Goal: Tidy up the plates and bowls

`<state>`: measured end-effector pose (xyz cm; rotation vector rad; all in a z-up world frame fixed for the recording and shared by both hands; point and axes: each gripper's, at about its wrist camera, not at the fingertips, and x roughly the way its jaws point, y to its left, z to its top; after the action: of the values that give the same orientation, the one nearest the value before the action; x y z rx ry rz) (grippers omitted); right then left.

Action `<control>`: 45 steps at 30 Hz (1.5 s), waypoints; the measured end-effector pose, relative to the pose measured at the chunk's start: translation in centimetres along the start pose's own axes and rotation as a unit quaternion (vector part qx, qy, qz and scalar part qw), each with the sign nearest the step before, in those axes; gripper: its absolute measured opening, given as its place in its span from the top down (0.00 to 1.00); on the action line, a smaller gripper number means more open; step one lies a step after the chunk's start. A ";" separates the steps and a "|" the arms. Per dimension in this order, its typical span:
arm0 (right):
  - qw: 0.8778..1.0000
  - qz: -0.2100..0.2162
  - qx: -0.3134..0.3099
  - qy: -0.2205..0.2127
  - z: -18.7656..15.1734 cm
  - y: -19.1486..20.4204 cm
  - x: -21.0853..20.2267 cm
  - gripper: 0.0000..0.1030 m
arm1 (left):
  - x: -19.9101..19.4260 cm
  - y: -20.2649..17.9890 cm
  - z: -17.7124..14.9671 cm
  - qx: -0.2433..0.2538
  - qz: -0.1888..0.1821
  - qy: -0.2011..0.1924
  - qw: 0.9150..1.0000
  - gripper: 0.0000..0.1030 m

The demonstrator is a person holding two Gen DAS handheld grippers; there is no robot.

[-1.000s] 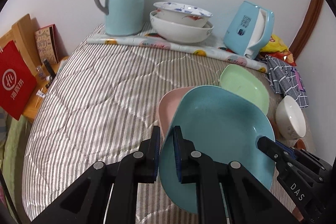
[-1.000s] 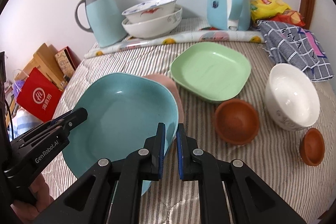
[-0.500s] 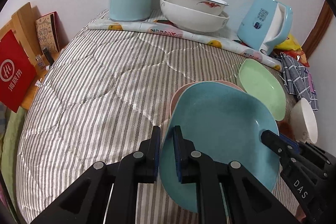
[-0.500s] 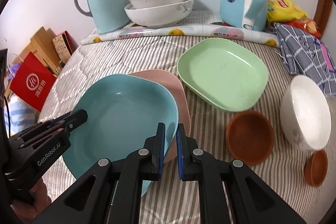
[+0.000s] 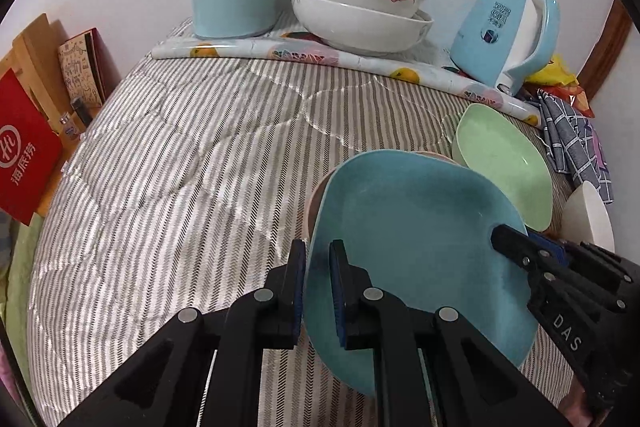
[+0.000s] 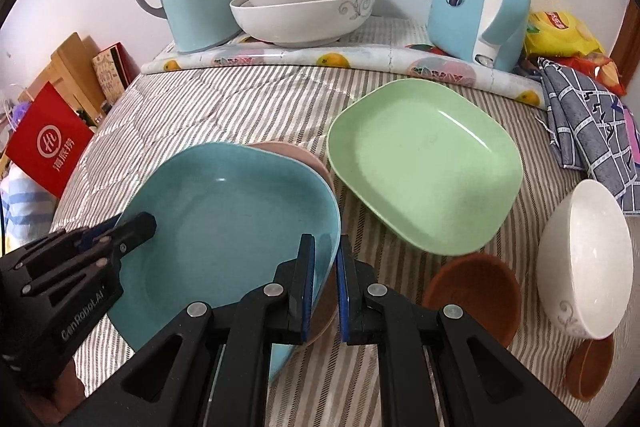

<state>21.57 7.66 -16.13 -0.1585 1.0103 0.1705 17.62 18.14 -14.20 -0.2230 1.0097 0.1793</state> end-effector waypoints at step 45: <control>0.999 -0.005 0.011 -0.044 -0.6 -0.6 -1.8 0.85 | -1.7 -0.1 -0.5 0.000 -0.009 -0.006 1.000 0.53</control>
<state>20.31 6.83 -14.89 -0.1356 0.9232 0.1566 16.31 17.87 -13.01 -0.2310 0.9944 0.1636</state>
